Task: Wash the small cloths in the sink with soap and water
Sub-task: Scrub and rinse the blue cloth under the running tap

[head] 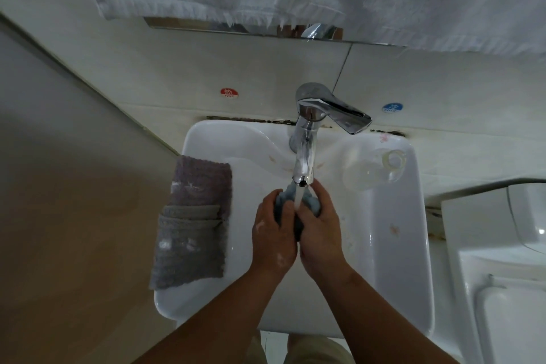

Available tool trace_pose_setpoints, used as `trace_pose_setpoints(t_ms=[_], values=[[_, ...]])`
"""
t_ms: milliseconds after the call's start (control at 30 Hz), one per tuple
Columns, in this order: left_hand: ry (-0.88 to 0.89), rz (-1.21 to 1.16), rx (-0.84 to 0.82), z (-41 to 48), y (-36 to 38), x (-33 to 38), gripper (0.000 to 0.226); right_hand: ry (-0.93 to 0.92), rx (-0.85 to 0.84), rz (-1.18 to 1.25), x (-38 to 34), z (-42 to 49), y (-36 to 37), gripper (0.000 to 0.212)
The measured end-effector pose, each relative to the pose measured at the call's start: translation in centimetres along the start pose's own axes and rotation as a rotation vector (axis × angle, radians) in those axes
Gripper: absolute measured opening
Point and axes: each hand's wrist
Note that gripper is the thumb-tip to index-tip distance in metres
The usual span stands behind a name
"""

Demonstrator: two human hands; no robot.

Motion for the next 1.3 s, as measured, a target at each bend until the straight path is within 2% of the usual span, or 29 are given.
trace_pose_setpoints(t_ms=[100, 267, 433, 600, 667, 700, 767, 833, 900, 1000, 1033, 1100, 1233, 1300], values=[[-0.011, -0.009, -0.06, -0.2, 0.2, -0.3, 0.038, 0.028, -0.055, 0.013, 0.1, 0.0, 0.1, 0.028], [0.02, 0.048, -0.074, -0.1, -0.1, -0.1, 0.036, -0.154, 0.064, -0.414, 0.8, -0.2, 0.0, 0.01], [0.099, 0.106, -0.01, -0.2, -0.2, 0.3, 0.012, -0.248, 0.119, -0.643, 0.0, 0.1, -0.1, 0.016], [0.226, 0.353, 0.005, 0.0, -0.1, -0.2, 0.013, -0.338, 0.125, -0.83, -0.9, 0.5, 0.1, 0.038], [0.189, 0.34, 0.023, 0.0, -0.2, 0.6, 0.004, -0.313, 0.148, -0.835, -0.8, 1.0, 0.0, 0.04], [0.142, 0.292, 0.023, 0.0, -0.3, 1.0, 0.011, -0.284, 0.155, -0.814, -0.6, 1.3, -0.1, 0.044], [0.218, 0.269, 0.051, 0.0, -0.4, 1.0, 0.025, -0.193, 0.127, -0.758, -0.3, 1.4, 0.0, 0.056], [0.074, 0.113, 0.03, 0.1, -0.4, 1.0, 0.039, -0.116, 0.098, -0.712, 0.0, 1.1, 0.4, 0.063], [-0.059, -0.023, 0.025, 0.4, -0.4, 1.0, 0.04, -0.044, 0.104, -0.55, 0.0, 0.9, 0.6, 0.052], [-0.135, -0.095, -0.095, 0.3, -0.6, 0.6, 0.023, -0.036, 0.117, -0.305, -0.3, 1.0, 0.3, 0.017], [-0.198, -0.183, -0.145, 0.1, -0.6, 0.8, 0.02, -0.059, 0.106, -0.283, -0.3, 1.0, 0.1, 0.013], [-0.273, -0.328, -0.181, -0.1, -0.5, 0.7, 0.025, -0.063, 0.053, -0.255, -0.3, 0.9, -0.2, 0.019], [-0.058, -0.141, -0.076, 0.4, -0.3, 0.9, 0.034, -0.11, -0.068, -0.428, 0.4, 0.7, -0.9, 0.028], [0.005, -0.087, -0.053, 0.7, -0.3, 1.5, 0.028, -0.163, -0.07, -0.537, 0.7, 0.9, -1.1, 0.031]])
Point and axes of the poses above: each hand's wrist, its own z-axis towards the middle knuckle, its own y-axis out of the palm, x = y × z, and after that the axes turned 7 degrees about -z, right-handed
